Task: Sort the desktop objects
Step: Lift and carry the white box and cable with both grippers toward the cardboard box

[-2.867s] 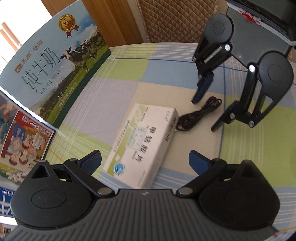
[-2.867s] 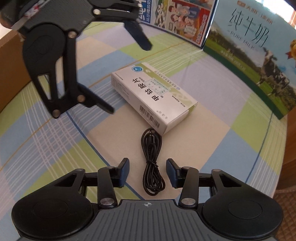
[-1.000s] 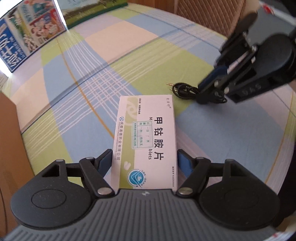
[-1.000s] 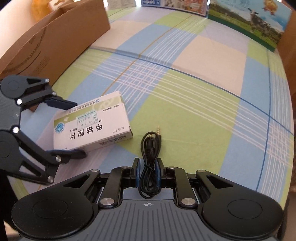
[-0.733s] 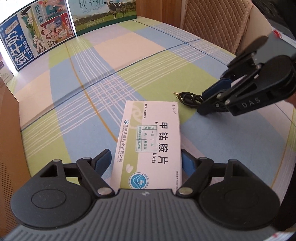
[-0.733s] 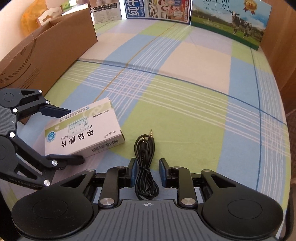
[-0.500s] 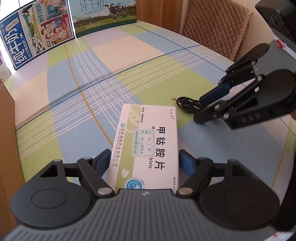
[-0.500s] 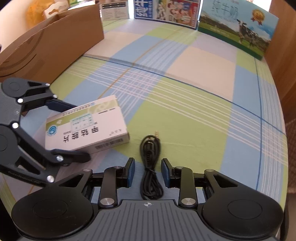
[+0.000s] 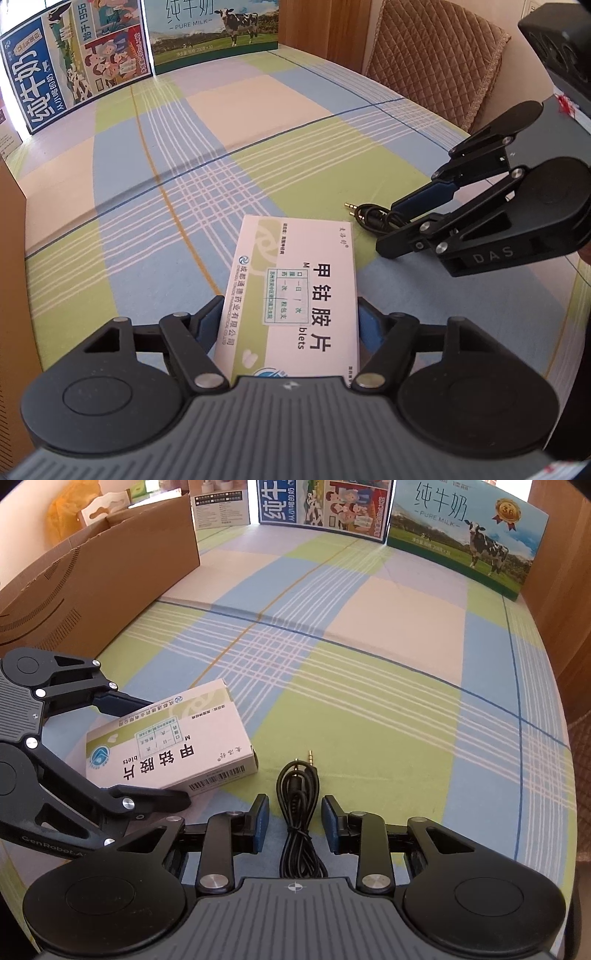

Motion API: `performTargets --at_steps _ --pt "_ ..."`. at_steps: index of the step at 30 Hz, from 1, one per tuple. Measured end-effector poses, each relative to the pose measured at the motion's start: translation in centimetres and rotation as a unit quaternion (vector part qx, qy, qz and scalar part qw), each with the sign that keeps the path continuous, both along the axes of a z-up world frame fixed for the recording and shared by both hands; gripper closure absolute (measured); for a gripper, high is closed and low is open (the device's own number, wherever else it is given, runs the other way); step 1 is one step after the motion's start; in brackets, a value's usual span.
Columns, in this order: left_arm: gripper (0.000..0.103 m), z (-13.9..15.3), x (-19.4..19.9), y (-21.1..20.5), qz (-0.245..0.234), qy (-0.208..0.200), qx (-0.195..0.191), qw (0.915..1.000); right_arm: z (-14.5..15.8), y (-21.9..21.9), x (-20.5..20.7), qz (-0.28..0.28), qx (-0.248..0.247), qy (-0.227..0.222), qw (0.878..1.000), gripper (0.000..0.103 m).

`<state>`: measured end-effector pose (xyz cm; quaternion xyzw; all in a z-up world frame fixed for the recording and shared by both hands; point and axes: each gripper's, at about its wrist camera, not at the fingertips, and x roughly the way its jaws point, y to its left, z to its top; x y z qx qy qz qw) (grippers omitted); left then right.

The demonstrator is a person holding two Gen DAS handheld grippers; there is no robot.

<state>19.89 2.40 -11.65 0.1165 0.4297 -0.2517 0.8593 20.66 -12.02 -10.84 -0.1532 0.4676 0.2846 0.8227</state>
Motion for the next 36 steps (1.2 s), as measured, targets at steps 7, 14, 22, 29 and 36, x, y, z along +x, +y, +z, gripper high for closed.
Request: performTargets --at_steps 7,14,22,29,36 --pt "0.034 0.0 0.0 -0.1 0.0 -0.004 -0.001 1.0 0.1 -0.2 -0.2 -0.001 -0.003 -0.002 1.0 0.081" --pt "0.034 -0.1 0.2 -0.1 0.002 -0.004 -0.005 1.0 0.0 0.1 -0.8 0.013 -0.012 -0.007 1.0 0.081" --pt "0.035 0.0 0.3 -0.2 0.004 -0.005 -0.003 1.0 0.0 0.2 -0.8 0.01 -0.008 -0.005 1.0 0.089" --pt "0.035 0.5 -0.1 -0.2 0.014 -0.017 -0.007 0.9997 0.8 0.0 -1.0 -0.002 0.007 -0.027 1.0 0.089" --pt "0.035 1.4 -0.5 0.0 0.023 -0.031 -0.007 0.9992 1.9 -0.3 -0.9 -0.019 0.023 -0.049 0.998 0.09"
